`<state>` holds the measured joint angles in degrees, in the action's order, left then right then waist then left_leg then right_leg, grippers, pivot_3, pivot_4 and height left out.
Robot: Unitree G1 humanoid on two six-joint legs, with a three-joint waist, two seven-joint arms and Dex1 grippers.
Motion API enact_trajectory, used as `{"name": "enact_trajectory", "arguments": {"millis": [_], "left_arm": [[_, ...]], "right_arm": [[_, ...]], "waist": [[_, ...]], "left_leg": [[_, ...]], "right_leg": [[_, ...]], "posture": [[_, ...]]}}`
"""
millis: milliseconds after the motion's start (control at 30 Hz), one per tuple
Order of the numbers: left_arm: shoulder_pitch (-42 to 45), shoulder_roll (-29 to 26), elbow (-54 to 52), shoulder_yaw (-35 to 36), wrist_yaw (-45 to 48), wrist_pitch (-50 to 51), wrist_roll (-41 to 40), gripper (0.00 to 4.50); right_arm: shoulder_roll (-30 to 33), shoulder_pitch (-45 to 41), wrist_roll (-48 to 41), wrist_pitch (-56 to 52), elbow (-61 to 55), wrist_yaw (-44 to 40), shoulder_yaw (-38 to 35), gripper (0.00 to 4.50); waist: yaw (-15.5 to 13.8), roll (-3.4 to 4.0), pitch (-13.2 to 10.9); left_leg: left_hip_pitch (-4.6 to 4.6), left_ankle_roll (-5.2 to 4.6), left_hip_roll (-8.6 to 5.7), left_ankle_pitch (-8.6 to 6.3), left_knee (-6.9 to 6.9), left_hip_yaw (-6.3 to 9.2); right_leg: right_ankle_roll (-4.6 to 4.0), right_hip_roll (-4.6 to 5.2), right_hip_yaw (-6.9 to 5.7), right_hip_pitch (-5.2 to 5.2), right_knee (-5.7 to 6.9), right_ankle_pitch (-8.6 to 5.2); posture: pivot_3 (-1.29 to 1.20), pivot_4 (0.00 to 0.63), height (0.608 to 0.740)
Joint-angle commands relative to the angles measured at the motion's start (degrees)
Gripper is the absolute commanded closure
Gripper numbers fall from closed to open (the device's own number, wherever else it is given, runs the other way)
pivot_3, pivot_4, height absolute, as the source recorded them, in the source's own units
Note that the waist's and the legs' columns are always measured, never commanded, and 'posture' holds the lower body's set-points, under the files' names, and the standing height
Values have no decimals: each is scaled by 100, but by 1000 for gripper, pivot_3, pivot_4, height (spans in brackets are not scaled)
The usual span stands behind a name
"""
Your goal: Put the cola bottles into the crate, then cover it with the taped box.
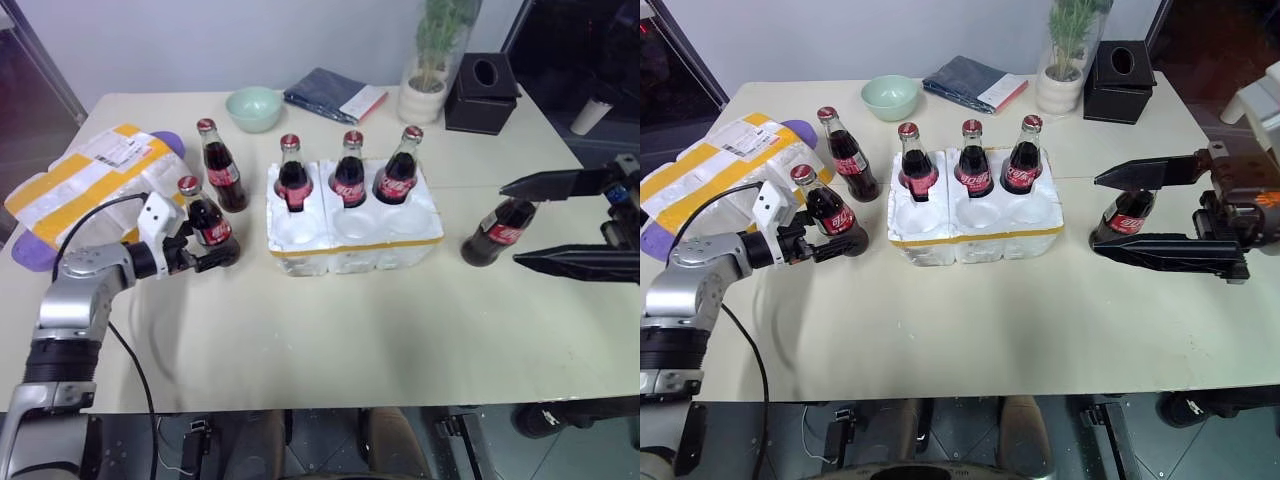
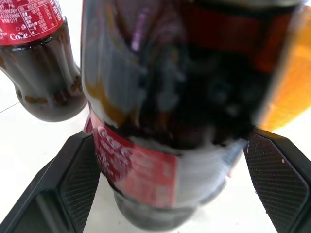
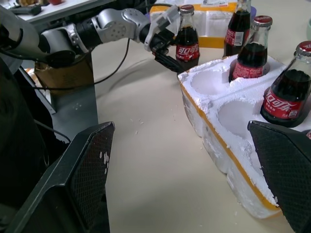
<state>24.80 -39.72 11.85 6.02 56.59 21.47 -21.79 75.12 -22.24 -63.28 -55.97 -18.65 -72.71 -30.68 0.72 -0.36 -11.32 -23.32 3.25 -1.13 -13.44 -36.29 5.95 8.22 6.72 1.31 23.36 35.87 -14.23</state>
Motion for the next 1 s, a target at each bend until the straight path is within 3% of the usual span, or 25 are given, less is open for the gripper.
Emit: {"name": "enact_trajectory", "arguments": {"millis": [33, 167, 367, 467, 567, 700, 800, 1000], "left_arm": [[124, 8, -40, 58, 147, -90, -79, 292], [131, -114, -177, 104, 392, 31, -179, 1672], [224, -790, -1079, 413, 1004, 1423, -1083, 1615], [652, -1200, -1547, 538, 1460, 2480, -2013, 1615], [1295, -1169, -1719, 402, 1538, 2929, -2438, 1615], [2186, -499, -1648, -80, 1286, 2861, -2375, 1615], [2904, 503, -1177, -606, 832, 2418, -1868, 1615], [3416, 1636, -69, -1481, 611, 1071, -656, 1615]], "right_arm": [[0, -22, -69, 40, -104, 1, -202, 0], [-38, -51, -115, 33, -126, 77, -195, 0], [-201, 160, -85, 30, -265, 211, -345, 0], [-291, 326, -43, 47, -326, 284, -463, 0], [-344, 449, -32, 65, -370, 365, -550, 0], [-458, 567, -36, 45, -359, 574, -647, 0], [-581, 814, 80, 76, -437, 700, -833, 0], [-675, 1085, -15, 3, -642, 921, -1175, 0]], "waist": [[3, 0, 0], [1, -1, 0], [16, -24, -14], [-3, -30, -18], [-40, -33, -20], [-13, -33, -20], [-39, -36, -21], [22, -31, -20]], "left_leg": [[0, 0, 0, 0, 0, 0], [0, 0, 0, 0, 2, 0], [-5, 0, 0, 0, 1, 5], [-7, 0, 0, 0, 1, 6], [-10, 1, -1, 0, -7, 15], [-7, 1, -4, 0, -20, 15], [-7, 0, -4, 1, -29, 17], [-14, -2, -5, -1, -55, 14]], "right_leg": [[0, 0, 0, 1, 3, 0], [0, 0, 0, 6, 12, 0], [0, -1, -1, 13, 19, -1], [0, -2, 0, 15, 19, -1], [1, -2, -8, 9, 19, -2], [3, -1, -7, -2, 18, -3], [3, -2, -9, -8, 21, -2], [6, -4, -5, -7, 25, -1]], "posture": [[0, 150, 740], [0, 150, 740], [0, 150, 740], [0, 150, 740], [0, 150, 740], [0, 150, 740], [0, 150, 740], [0, 150, 740]]}}
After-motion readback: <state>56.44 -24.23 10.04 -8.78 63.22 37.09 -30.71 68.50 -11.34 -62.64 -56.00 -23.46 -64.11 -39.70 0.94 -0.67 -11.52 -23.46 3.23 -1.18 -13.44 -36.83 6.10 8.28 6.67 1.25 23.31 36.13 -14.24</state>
